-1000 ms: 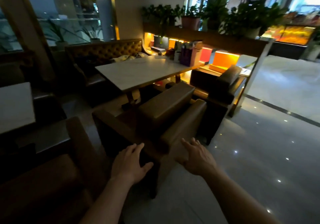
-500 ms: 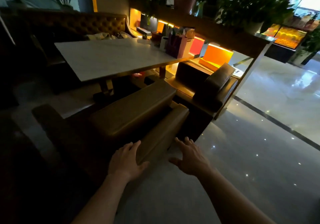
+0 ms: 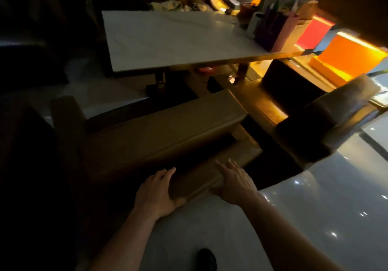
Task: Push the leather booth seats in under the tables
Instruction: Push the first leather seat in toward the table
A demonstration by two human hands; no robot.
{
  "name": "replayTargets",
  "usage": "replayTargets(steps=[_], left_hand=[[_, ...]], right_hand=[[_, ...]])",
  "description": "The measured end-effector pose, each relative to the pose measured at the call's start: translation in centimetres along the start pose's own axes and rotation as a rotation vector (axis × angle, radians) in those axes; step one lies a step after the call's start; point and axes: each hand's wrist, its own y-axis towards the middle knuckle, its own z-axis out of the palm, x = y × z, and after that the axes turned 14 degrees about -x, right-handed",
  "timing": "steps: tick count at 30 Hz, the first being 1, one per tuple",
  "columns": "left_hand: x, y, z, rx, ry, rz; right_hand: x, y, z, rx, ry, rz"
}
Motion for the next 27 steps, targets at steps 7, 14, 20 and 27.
replayTargets(steps=[7,14,20,27], left_hand=[[-0.5,4.0,4.8,0.02,0.044,-0.259],[-0.4,5.2,7.2,0.027,0.132,-0.321],[-0.9,4.0,8.0,-0.048,0.138,-0.306],[0.4,0.0,9.9,-0.152,0.204,-0.228]], right_hand=[[-4.7,11.1,5.2,0.154,-0.128,-0.319],[-5.7,14.7,7.3,0.181,-0.199,-0.481],[-6.7,13.9,7.9,0.112,-0.199,-0.533],[-5.9,10.0,8.1,0.13,-0.248,-0.526]])
